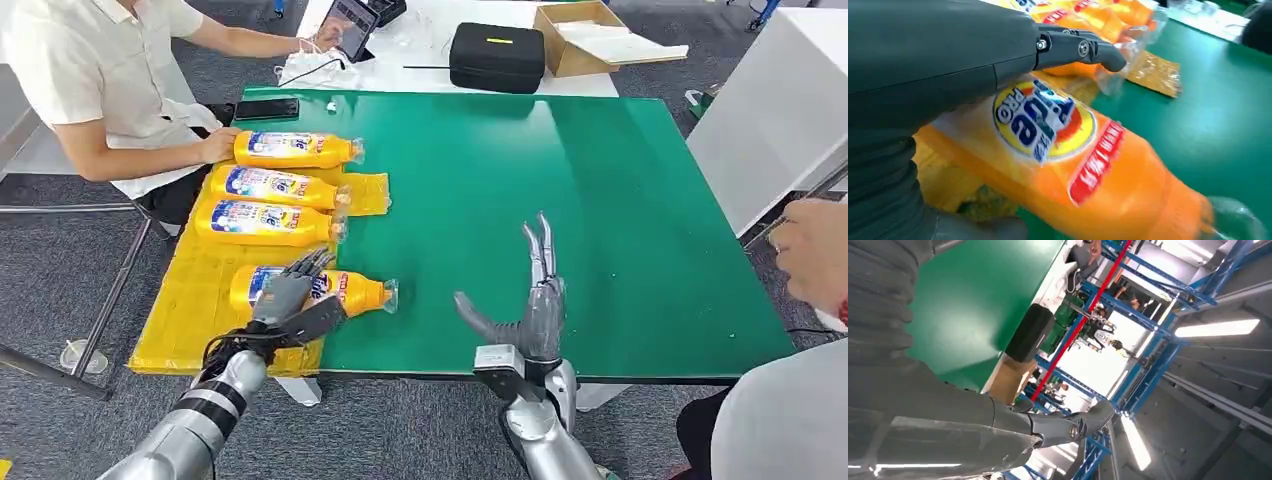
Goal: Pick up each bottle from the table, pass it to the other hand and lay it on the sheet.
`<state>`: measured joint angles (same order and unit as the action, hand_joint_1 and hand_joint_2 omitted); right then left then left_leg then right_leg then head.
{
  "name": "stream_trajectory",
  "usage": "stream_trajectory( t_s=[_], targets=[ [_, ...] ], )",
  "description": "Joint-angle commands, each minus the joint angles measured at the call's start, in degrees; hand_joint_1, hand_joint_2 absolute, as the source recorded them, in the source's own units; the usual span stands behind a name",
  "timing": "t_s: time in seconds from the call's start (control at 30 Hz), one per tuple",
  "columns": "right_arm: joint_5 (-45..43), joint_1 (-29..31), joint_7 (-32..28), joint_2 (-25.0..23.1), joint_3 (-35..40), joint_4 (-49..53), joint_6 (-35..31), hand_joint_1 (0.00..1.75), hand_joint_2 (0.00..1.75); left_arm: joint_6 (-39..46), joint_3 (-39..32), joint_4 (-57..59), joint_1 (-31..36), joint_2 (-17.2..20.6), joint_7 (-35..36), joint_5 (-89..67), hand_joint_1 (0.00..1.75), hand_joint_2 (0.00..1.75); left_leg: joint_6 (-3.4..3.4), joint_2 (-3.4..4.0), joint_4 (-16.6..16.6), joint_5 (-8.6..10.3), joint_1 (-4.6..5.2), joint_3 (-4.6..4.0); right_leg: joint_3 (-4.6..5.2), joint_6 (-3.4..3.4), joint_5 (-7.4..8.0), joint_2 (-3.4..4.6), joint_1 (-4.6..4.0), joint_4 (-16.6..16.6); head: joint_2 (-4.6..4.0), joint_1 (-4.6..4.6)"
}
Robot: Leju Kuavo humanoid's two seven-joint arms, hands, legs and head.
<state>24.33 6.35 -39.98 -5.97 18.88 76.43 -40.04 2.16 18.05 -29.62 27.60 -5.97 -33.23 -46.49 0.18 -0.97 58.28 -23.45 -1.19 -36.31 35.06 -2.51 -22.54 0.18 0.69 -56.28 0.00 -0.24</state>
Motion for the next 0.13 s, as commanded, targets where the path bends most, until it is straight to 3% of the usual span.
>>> stream_trajectory(
  t_s=[0.03,0.13],
  targets=[
    [0.3,0.3,0.0,1.6,0.3,-2.1,0.0,0.0,1.75,0.6,-1.0,-4.4,-5.0,0.2,-1.0,5.2,0.0,1.75,0.04,0.19,-0.1,-0.05,0.04,0.16,-0.09,0.05,-0.01,0.11,0.02,0.1,0.0,-0.02],
    [0.3,0.2,0.0,1.6,0.3,-2.1,0.0,0.0,1.75,0.8,-1.1,-5.1,-5.0,-0.3,-0.9,5.7,0.0,1.75,0.04,0.21,-0.1,-0.05,0.03,0.17,-0.07,0.07,-0.01,0.11,0.0,0.1,0.0,0.0]
  ],
)
